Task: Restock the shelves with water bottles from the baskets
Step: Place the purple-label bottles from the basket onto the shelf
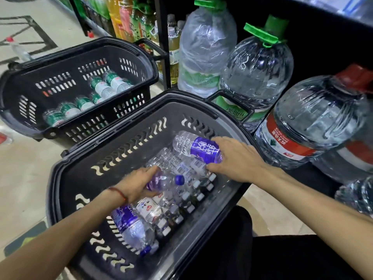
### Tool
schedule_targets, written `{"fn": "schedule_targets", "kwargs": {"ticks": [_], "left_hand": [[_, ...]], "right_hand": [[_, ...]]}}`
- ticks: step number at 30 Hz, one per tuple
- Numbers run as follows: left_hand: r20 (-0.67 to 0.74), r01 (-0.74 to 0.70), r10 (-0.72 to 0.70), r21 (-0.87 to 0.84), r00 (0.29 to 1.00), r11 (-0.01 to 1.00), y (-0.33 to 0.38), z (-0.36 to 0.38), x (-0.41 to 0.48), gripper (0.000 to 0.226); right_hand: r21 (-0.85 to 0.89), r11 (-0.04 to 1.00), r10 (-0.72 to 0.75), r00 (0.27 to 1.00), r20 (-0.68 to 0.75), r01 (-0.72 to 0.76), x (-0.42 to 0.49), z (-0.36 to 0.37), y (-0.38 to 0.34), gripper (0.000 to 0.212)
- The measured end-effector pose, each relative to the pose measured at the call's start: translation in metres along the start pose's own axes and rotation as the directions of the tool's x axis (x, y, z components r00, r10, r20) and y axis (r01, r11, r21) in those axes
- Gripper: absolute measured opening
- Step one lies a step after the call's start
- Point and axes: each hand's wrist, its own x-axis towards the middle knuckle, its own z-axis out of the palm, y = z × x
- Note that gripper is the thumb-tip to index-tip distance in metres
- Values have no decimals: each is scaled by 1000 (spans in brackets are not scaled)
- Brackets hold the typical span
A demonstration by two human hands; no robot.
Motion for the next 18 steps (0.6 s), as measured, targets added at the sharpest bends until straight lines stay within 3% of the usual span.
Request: {"fn": "schedule_targets", "kwargs": {"ticks": [3,6,9,13,18], "left_hand": [[-136,27,-95,-433,986,901,24,-17,1,59],[-267,-44,-176,-652,948,757,49,-33,3,62],[-353,-120,-186,-689,917,715,72,-48,7,65],[-391,-227,-76,-670,917,707,102,-70,12,64],[-452,-343,56,-586,890,734,146,-86,24,66]], "right_hand": [[-17,1000,1,999,-43,-2,0,-6,3,57],[-35,999,10,997,-82,-13,0,-11,4,66],[-38,999,8,993,-114,-12,-4,-17,8,70],[33,999,48,987,-155,-43,-17,-25,15,84],[120,981,173,964,-203,-151,-45,-33,35,68]]}}
